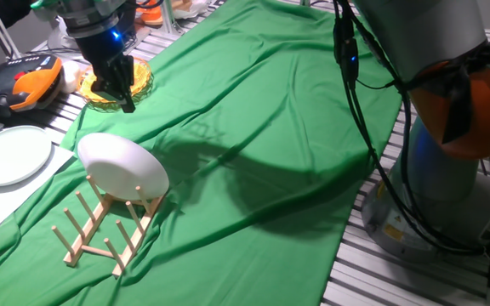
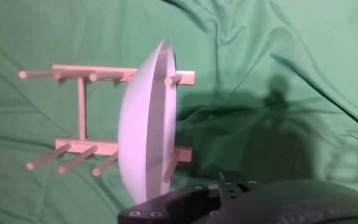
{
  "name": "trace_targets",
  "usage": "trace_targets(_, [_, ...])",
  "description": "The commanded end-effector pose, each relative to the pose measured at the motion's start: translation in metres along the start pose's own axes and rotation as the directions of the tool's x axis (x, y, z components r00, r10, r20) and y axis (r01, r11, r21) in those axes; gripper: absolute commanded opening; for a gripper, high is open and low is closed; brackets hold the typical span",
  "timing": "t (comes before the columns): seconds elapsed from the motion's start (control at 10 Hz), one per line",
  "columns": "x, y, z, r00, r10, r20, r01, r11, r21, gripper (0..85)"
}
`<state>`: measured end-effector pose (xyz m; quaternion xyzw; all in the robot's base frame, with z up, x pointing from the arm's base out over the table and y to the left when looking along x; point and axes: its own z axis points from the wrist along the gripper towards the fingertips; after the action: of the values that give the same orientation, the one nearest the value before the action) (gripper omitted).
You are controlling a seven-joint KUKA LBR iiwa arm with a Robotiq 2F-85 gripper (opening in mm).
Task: Put the dish on the dish rack
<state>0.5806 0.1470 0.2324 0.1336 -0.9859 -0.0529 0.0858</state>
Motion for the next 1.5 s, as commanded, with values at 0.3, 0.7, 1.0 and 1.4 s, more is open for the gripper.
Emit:
trace_targets(0.3, [-0.0007,0.0008,-0.0008,1.000,-0.002,0.000,0.002,1.000,-0.003,0.0])
trace_targets(0.7, [-0.0021,0.0021,0.0000,1.000,-0.002,0.002,0.002,1.000,-0.004,0.0])
trace_targets(1.0, [-0.0024,0.0022,-0.0001,1.000,-0.002,0.002,0.002,1.000,-0.004,0.0])
trace_targets(1.4, [-0.0041,0.0031,-0.0009,1.000,-0.001,0.000,0.001,1.000,-0.004,0.0])
